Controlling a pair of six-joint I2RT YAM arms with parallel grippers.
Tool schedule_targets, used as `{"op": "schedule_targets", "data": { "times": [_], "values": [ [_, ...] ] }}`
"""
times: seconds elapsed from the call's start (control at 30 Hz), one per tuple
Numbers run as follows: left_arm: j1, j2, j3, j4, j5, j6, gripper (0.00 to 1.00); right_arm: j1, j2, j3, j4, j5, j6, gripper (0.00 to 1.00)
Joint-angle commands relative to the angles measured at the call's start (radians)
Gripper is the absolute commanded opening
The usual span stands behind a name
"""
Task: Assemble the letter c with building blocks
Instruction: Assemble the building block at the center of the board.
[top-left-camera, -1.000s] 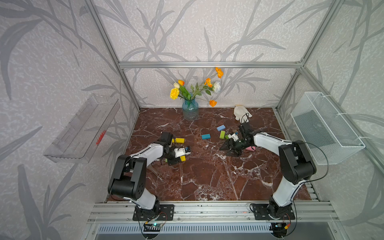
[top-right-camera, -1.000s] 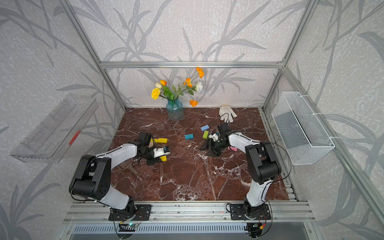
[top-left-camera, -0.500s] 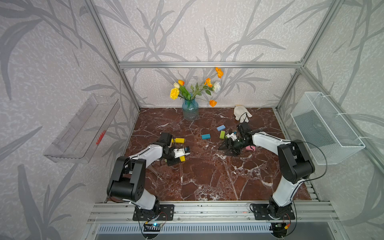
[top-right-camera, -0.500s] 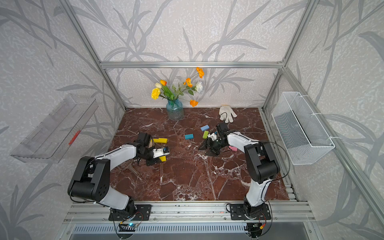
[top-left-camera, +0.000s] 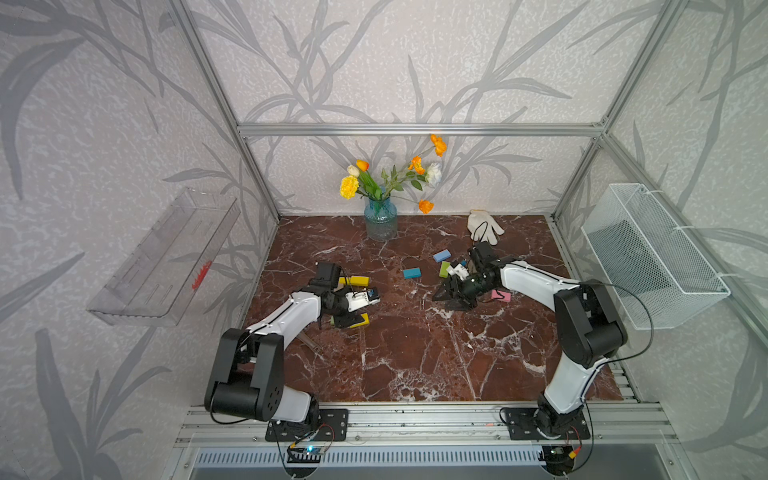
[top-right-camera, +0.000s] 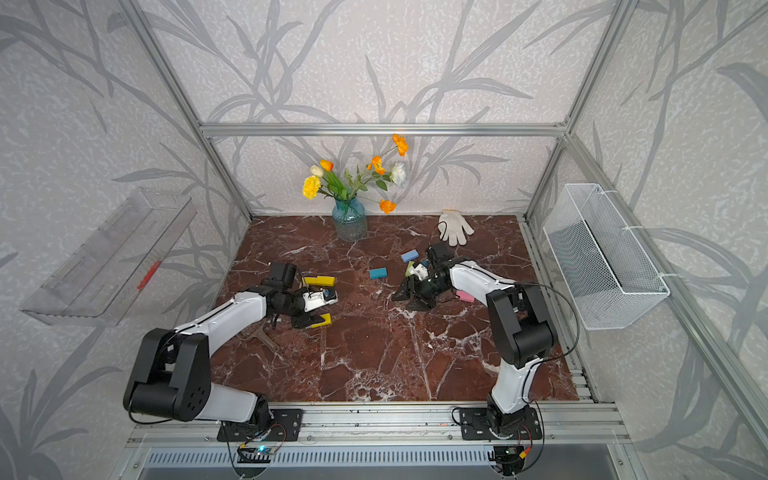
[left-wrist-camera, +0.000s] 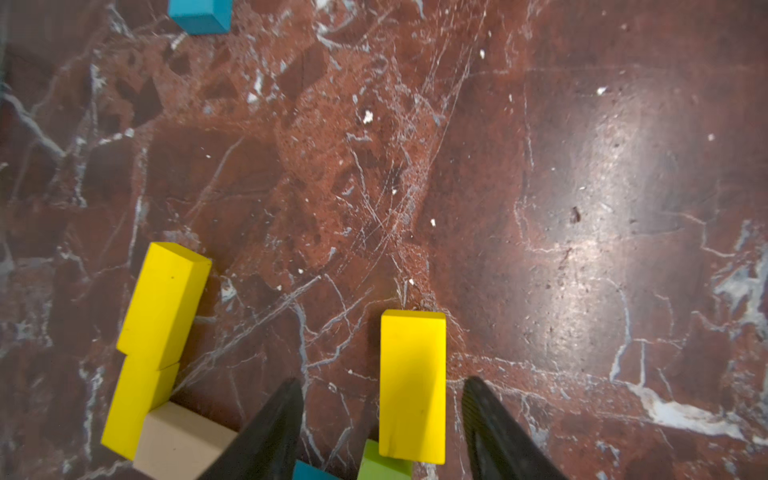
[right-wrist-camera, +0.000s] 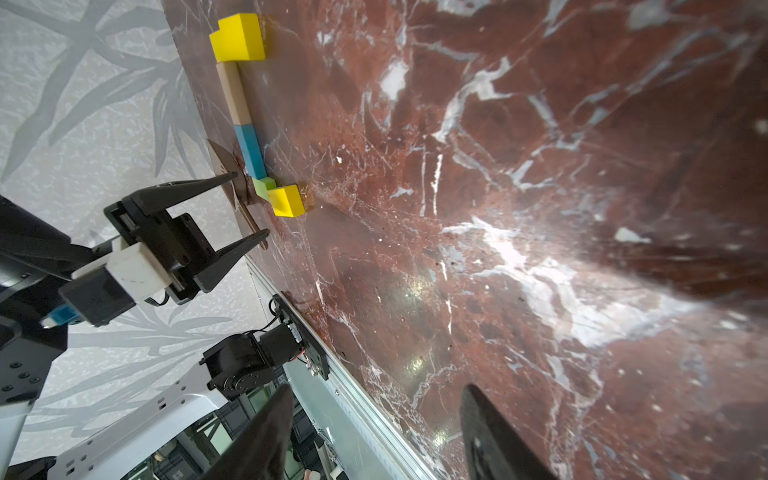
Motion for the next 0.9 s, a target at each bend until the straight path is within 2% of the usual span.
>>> {"op": "schedule_targets", "data": {
  "times": [0.0,0.07,0.23,0.37,0.5,0.63,0.73,0.87],
  "values": [
    [0.002,-0.074,0.021,0.001,0.086,-0.153,0.62,0.043,0.036,0.053,-0.065,0.004,-0.083,0.63],
    [0.002,-0.113,0.024,-0.002,0.108,-0.263,0.6,0.067,0.054,0.073,-0.072,-0.003,-0.105,0.6],
    [0.002,-0.214,0.01,0.021,0.077,-0.611,0.47,0.119,0.097,0.13,-0.067,-0.011,-0.141,0.51],
    [0.001,-0.266,0.026,-0.005,0.018,-0.896,0.37,0.158,0.131,0.176,-0.041,-0.022,-0.138,0.46],
    [0.001,-0.319,0.031,-0.044,-0.084,-1.117,0.33,0.195,0.173,0.219,-0.006,-0.017,-0.096,0.42],
    [0.003,-0.343,0.041,-0.077,-0.139,-1.255,0.27,0.241,0.196,0.233,0.061,0.031,-0.025,0.33],
    [0.004,-0.339,0.062,-0.13,-0.206,-1.362,0.15,0.27,0.202,0.217,0.15,0.061,0.065,0.28],
    [0.004,-0.32,0.074,-0.191,-0.156,-1.467,0.06,0.305,0.212,0.213,0.217,0.109,0.152,0.25]
  ]
}}
